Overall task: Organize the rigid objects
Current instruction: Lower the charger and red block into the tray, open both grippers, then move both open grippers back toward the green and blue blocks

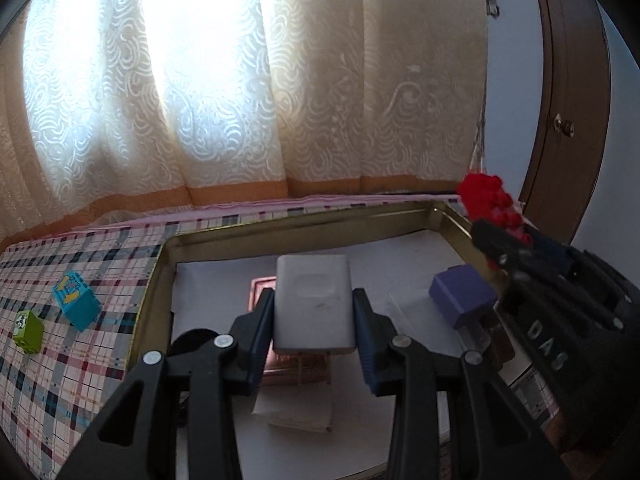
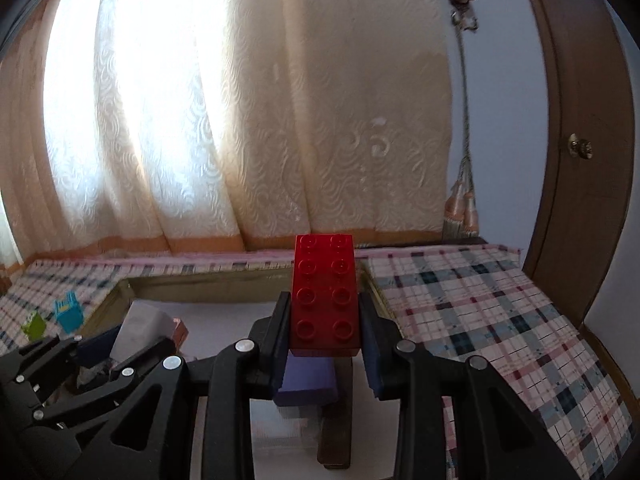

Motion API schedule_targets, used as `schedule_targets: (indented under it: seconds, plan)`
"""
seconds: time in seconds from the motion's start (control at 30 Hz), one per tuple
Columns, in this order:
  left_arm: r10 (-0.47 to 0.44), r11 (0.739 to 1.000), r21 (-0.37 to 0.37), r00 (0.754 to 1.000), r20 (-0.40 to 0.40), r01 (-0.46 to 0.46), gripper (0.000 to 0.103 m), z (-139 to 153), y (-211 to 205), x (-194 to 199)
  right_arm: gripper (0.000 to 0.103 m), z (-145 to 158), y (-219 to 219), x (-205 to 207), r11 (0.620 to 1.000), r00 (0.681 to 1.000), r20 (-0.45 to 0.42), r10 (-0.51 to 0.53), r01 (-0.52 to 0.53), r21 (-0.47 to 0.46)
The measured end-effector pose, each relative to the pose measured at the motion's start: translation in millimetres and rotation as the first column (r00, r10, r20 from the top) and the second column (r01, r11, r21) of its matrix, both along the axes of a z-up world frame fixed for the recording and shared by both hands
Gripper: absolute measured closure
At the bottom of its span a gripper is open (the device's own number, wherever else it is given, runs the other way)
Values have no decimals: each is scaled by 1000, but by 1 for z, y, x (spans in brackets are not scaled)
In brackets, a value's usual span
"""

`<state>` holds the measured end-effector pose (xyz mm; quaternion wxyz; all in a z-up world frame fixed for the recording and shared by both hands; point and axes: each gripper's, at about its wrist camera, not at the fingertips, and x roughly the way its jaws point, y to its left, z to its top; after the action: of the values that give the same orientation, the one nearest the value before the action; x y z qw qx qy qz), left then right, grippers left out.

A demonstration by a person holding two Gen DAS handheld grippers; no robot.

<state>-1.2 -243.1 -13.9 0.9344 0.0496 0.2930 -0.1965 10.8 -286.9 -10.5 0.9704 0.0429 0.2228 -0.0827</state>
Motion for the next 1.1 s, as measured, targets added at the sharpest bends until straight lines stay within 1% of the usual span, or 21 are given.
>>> schedule_targets:
  seconds: [0.2,0.27,0.3,0.5,0.6,0.67,0.73,0.77,0.8,0.83,0.87,0.9,0.93,0.97,1.0,1.1]
  plan:
    - [2,1000,19,1000,-10,-2,66,-1,-4,3,68,-4,2,7,1000,999,-37,22,-23,-13]
    - [0,1000,25,1000,-22,1,66,-4,-7,6,69,-6,0,10,1000,998,-53,16,-16,-5]
    - [1,1000,30,1000,-16,0,66,-5,-8,7,69,-7,-1,12,1000,998,-62,17,-16,1]
    - [5,999,43,1000,-1,-5,66,-5,-6,9,68,-12,-2,17,997,993,-94,69,-65,50]
    - [17,999,43,1000,4,-17,64,-6,-5,10,68,-15,-2,20,995,991,-103,85,-78,69]
    - [34,998,47,999,-3,-33,54,-6,-3,13,68,-17,-3,21,994,990,-112,88,-79,78]
    - [72,997,34,997,-29,-71,32,-6,2,16,68,-17,-8,20,993,991,-111,75,-64,100]
    - [91,996,16,995,-48,-90,27,-6,6,17,68,-16,-12,19,991,992,-105,73,-61,115]
    - [103,995,0,993,-57,-103,17,-5,10,18,66,-15,-15,18,989,993,-95,72,-59,133]
    - [113,993,-22,992,-51,-114,9,-3,14,17,62,-14,-19,16,987,995,-82,65,-52,150]
    - [127,991,-34,991,-40,-128,6,-2,18,16,58,-12,-22,13,986,996,-65,54,-43,162]
    - [140,989,-49,990,-23,-141,0,-1,22,14,49,-10,-25,10,985,998,-49,42,-34,169]
    - [143,987,-69,990,-3,-142,0,2,25,12,37,-8,-27,7,984,999,-28,27,-21,177]
    - [136,987,-88,991,14,-134,0,4,28,9,32,-6,-28,3,983,1000,-7,13,-12,184]
    - [131,987,-93,991,23,-128,0,6,29,8,25,-4,-30,0,981,1000,14,3,-5,193]
    - [122,990,-82,992,39,-118,0,9,29,6,23,1,-32,-8,979,998,57,-17,5,203]
